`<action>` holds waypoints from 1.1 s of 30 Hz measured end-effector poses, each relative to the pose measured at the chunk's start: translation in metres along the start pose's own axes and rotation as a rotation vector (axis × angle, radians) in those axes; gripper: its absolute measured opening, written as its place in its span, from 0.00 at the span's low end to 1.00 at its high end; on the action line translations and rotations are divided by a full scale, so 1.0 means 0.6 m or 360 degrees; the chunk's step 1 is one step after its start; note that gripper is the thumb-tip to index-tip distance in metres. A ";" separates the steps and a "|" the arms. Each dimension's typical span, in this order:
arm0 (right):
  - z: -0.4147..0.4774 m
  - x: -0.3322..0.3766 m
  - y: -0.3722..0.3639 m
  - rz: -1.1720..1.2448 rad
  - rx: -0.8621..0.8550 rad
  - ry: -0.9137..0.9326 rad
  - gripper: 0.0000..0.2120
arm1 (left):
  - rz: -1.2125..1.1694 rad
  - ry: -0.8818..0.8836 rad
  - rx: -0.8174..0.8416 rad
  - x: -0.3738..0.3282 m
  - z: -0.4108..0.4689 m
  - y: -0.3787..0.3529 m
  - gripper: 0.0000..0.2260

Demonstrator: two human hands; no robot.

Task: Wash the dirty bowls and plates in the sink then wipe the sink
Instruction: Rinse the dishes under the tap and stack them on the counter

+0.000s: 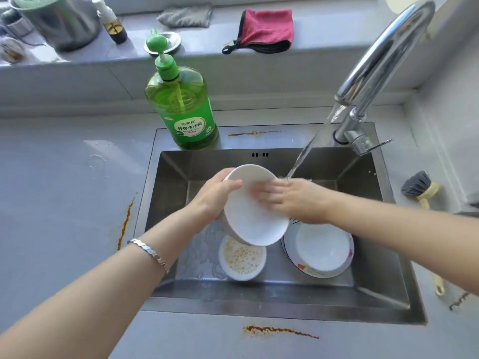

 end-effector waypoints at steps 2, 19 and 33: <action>0.021 -0.010 0.012 -0.0122 0.0040 0.0066 0.25 | -0.0025 0.0098 0.0095 0.006 0.004 -0.007 0.08; -0.041 -0.011 0.035 0.1957 -0.0542 -0.1099 0.14 | -0.0379 0.0606 -0.0109 0.019 0.011 -0.006 0.20; -0.134 -0.093 -0.026 0.3324 -0.1517 -0.1960 0.10 | 0.0639 -0.0999 -0.0385 -0.071 -0.049 -0.120 0.27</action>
Point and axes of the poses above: each hand's wrist, its own z-axis towards the middle knuckle, its own y-axis out of the back of the hand, x = y × z, the point moved 10 cm from there along z, towards the middle knuckle, and after that the axes turned 3 degrees about x, right-handed, at the moved point
